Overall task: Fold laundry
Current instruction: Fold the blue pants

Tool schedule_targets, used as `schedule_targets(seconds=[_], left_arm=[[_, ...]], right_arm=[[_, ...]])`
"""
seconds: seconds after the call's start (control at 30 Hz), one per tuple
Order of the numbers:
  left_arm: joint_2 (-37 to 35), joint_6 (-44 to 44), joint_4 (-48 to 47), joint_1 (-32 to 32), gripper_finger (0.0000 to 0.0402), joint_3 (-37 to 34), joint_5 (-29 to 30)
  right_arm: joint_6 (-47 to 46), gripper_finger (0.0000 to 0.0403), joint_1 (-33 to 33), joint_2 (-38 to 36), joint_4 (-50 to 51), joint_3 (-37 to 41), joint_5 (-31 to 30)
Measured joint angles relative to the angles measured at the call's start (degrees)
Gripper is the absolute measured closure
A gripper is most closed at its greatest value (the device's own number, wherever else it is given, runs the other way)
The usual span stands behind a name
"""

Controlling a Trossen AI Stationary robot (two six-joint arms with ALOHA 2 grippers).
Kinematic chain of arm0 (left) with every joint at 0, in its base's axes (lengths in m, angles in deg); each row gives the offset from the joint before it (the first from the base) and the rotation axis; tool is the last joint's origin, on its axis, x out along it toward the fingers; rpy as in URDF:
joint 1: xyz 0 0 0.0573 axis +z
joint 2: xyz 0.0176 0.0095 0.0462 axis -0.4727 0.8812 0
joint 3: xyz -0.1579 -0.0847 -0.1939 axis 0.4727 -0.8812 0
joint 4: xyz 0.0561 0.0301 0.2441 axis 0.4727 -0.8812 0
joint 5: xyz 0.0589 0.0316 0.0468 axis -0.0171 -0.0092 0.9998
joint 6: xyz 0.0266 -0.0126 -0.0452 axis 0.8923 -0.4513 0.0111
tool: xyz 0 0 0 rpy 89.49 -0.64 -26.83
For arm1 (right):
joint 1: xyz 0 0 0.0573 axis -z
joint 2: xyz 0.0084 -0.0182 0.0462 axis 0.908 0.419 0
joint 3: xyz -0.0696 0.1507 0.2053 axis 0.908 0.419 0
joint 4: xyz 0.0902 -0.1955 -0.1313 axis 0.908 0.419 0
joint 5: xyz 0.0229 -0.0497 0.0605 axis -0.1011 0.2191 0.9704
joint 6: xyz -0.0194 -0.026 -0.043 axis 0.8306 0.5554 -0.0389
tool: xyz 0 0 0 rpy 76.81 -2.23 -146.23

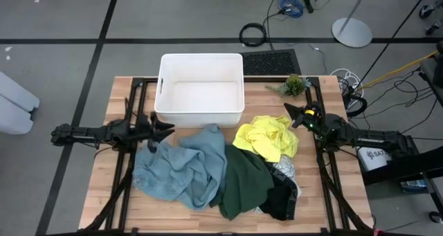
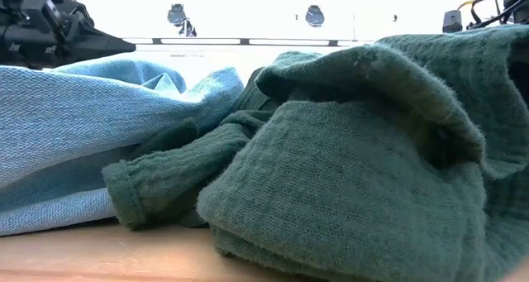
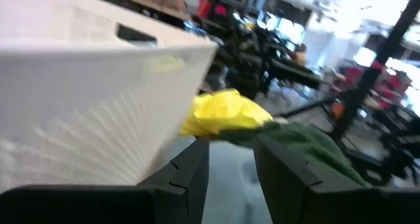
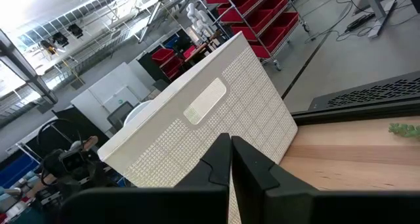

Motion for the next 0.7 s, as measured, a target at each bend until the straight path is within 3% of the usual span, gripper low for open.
schedule_targets(seconds=[0.23, 0.5, 0.7], left_arm=[[0.0, -8.5, 2.7, 0.0, 0.0272, 0.0, 2.0], [0.0, -7.4, 2.0, 0.0, 0.0272, 0.0, 5.7], [0.0, -0.4, 1.7, 0.0, 0.0272, 0.0, 4.2]], right_arm=[[0.6, 0.0403, 0.0, 0.0, -0.5, 0.0, -0.7], [10.8, 0.0403, 0.0, 0.0, -1.3, 0.0, -8.8], [21.5, 0.0403, 0.0, 0.0, -2.1, 0.0, -9.3]])
